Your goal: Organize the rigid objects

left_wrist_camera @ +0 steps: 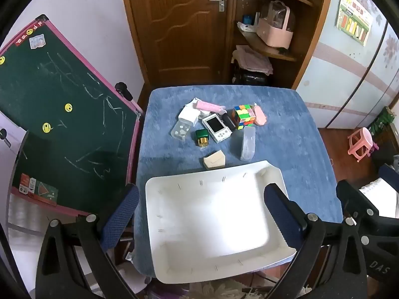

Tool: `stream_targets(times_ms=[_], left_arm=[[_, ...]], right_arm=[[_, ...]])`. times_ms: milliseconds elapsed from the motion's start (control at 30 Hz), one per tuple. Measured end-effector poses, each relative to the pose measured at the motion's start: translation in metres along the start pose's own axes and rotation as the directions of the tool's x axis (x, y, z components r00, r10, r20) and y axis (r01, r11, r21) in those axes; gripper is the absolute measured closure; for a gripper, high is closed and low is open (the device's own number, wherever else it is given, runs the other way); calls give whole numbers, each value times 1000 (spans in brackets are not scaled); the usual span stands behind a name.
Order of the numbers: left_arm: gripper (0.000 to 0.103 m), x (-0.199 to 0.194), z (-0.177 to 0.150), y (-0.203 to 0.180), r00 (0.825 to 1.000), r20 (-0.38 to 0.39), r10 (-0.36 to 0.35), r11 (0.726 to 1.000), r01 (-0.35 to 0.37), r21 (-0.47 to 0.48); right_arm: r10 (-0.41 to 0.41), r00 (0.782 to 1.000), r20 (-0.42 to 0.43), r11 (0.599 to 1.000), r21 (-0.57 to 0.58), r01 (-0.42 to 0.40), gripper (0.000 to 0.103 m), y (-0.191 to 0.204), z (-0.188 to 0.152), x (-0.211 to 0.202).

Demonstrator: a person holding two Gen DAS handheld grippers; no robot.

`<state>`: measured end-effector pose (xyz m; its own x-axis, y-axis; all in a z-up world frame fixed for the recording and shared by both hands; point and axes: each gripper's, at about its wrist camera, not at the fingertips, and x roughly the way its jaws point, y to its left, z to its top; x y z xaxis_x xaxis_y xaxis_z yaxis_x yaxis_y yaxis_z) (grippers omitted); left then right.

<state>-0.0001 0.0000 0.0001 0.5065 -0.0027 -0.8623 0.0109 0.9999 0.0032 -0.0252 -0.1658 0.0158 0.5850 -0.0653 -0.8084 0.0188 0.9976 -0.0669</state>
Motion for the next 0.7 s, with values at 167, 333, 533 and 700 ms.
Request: stream_targets(times_ms=[167, 333, 533, 700], left_arm=[[3, 0, 0, 0, 1000, -4, -9, 1000, 9, -1], [3, 1, 0, 0, 1000, -4, -7, 1000, 7, -1], [3, -2, 0, 3, 1000, -4, -9, 1000, 9, -1], [3, -3, 1, 2, 1000, -5, -6, 1000, 6, -2]], right_arm=[[-1, 1000, 2, 1000, 1, 1, 0, -1, -5, 2], [-1, 1000, 4, 1000, 1, 1, 0, -1, 4, -9], [-7, 1000, 25, 1000, -18, 7, 0, -3, -1, -8], [-8, 999, 31, 1000, -19, 9, 0, -2, -2, -9]])
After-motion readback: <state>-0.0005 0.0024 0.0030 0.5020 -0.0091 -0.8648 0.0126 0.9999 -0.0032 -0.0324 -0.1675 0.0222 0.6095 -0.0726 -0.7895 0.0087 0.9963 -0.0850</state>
